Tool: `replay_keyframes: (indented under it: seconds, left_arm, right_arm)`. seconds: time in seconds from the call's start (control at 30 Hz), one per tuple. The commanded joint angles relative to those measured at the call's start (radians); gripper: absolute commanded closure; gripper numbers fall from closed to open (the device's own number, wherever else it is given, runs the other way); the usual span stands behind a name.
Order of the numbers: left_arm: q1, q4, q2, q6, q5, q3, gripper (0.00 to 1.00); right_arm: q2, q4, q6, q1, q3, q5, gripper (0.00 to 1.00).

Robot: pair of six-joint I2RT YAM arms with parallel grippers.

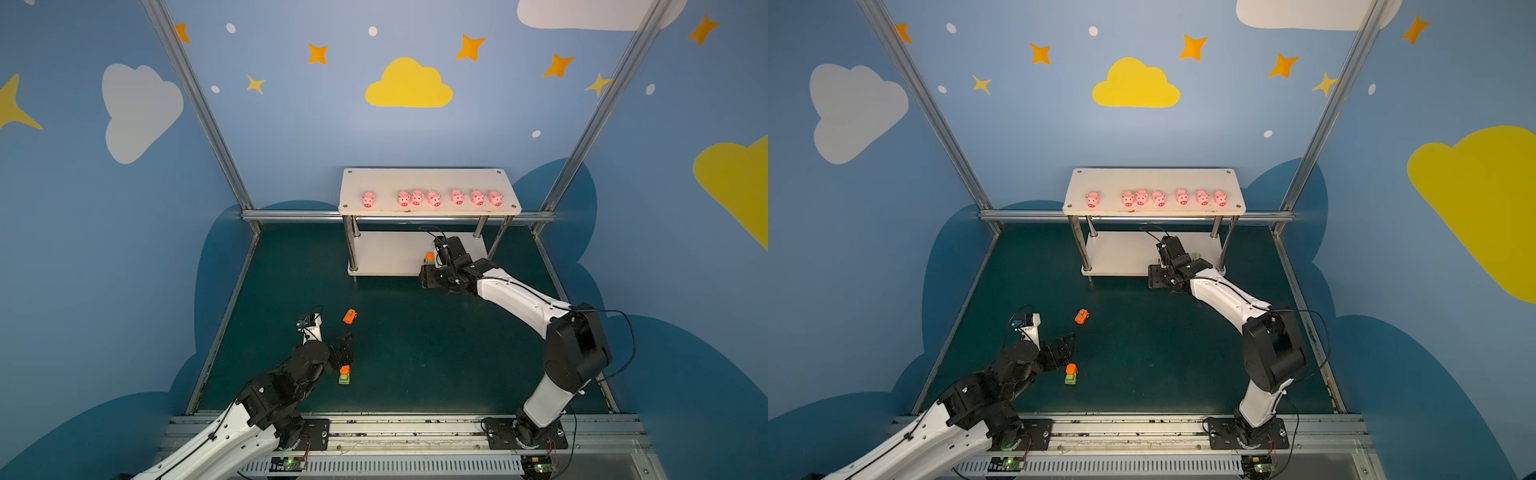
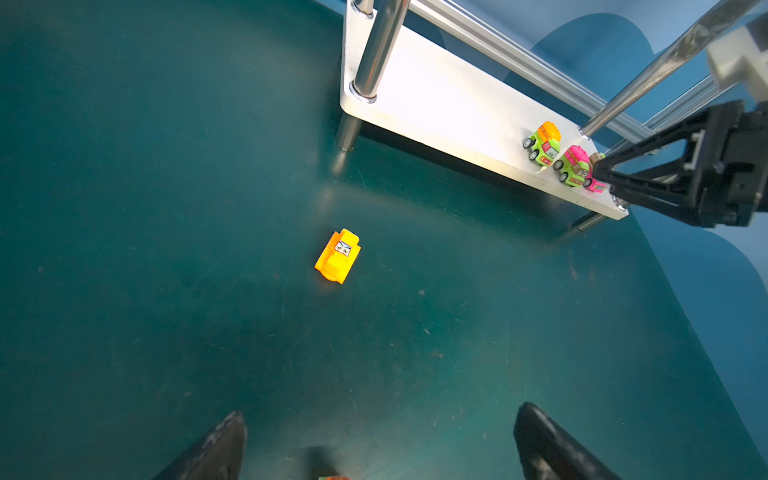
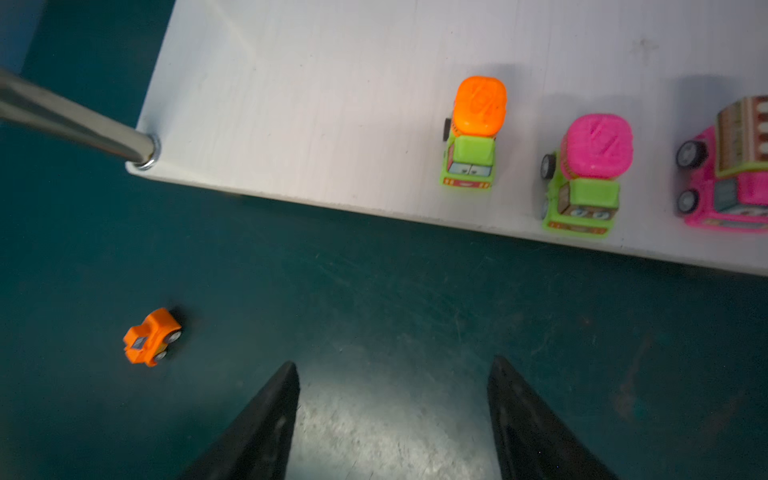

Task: Place and organize the plastic toys onto the shelf
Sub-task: 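Withdraw the right gripper while the left gripper moves over the orange car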

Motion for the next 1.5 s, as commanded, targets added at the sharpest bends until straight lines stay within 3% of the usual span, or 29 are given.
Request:
replay_keyframes:
  seconds: [0.0,0.03,0.07,0.33,0.53,0.7,0.87,1.3,1.47]
  left_arm:
    - [0.005,-0.021,0.0,0.016,0.026,0.002,0.0]
    - [0.007,-0.023,0.014,0.023,0.025,0.007,0.0]
    - [0.005,-0.023,0.036,0.031,0.02,0.013,0.0]
    - [0.061,0.096,0.319,0.124,-0.014,0.08,0.0]
    - [0.227,0.28,0.495,0.183,0.126,0.085,0.0]
    - [0.318,0.379,0.633,0.192,0.168,0.095,0.0]
    - [0.344,0.415,0.745,0.239,0.178,0.134,0.03]
    - [0.42,0.549,0.922,0.347,0.245,0.187,0.3]
    - [0.426,0.522,0.99,0.362,0.281,0.236,0.33]
  right_arm:
    - [-0.081,0.005,-0.003,0.061,-0.052,-0.045,0.25]
    - [-0.107,0.005,-0.005,0.081,-0.076,-0.061,0.18]
    - [-0.132,0.006,-0.006,0.102,-0.101,-0.083,0.17]
    - [-0.332,0.0,0.052,0.267,-0.315,-0.093,0.17]
    - [-0.545,0.078,0.166,0.297,-0.518,-0.131,0.16]
    - [-0.651,0.048,0.161,0.299,-0.57,-0.101,0.16]
    - [-0.687,0.062,0.156,0.293,-0.59,-0.123,0.16]
    - [-0.671,0.156,0.193,0.275,-0.68,-0.184,0.16]
    - [-0.7,0.153,0.204,0.261,-0.71,-0.179,0.16]
